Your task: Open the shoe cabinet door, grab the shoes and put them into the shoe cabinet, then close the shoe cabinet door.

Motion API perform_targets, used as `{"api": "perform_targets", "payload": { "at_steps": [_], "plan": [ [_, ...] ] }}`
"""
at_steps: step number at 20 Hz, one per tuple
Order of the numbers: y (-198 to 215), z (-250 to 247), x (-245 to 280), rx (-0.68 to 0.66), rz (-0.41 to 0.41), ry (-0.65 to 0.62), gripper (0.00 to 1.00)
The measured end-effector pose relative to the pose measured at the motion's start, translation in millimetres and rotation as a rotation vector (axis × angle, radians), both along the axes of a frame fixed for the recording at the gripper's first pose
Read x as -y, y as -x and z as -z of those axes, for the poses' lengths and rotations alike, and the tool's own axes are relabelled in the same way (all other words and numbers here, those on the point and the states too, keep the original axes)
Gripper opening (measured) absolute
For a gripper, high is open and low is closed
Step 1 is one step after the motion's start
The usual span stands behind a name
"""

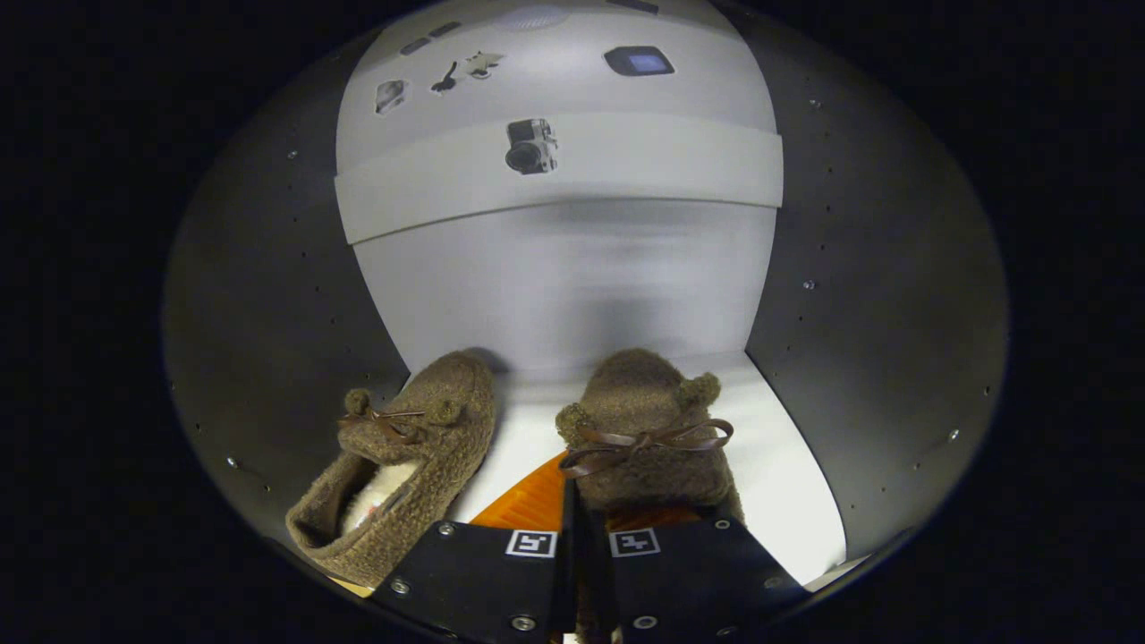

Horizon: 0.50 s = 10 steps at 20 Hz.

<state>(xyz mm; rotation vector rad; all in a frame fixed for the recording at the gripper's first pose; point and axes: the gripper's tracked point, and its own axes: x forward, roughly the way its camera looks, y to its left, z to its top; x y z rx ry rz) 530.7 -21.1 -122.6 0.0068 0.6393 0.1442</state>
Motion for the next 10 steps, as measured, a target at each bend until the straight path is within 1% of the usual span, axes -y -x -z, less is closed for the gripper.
{"api": "perform_targets", "payload": {
  "at_steps": [4,5,7,10],
  "plan": [
    [5.9,2.9,-0.1,-0.001,-0.012,0.035,0.18],
    [10.2,0.1,-2.0,0.002,-0.023,0.041,0.25],
    [21.5,-8.0,-1.0,0.02,-0.026,0.066,0.3],
    [43.7,-23.3,2.1,0.051,-0.021,0.077,0.33]
  ]
}}
